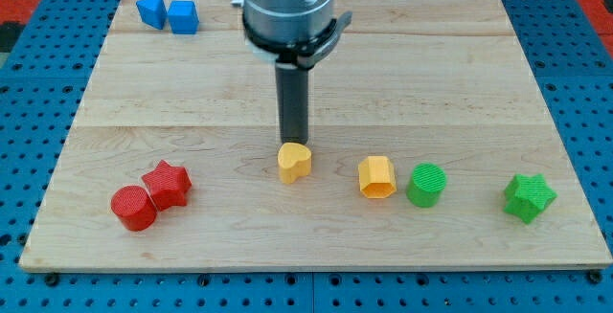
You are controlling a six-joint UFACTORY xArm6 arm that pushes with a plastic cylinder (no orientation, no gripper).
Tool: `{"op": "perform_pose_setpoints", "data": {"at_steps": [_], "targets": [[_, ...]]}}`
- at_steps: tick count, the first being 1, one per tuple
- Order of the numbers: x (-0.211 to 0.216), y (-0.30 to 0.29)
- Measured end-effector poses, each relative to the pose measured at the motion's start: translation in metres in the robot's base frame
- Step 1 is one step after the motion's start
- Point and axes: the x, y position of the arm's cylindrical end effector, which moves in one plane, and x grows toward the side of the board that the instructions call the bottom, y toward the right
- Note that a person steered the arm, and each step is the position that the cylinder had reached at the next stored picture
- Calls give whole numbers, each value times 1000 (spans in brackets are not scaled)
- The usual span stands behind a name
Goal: Push red star along with red circle to the center left
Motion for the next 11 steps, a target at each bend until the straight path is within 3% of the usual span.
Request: {"op": "perform_pose_setpoints", "data": {"at_steps": [1, 2, 3, 6, 7, 8, 10, 11], "targets": [[15, -3], [3, -71], [46, -111], [130, -118], [115, -182], [91, -208], [30, -209], [71, -201]]}}
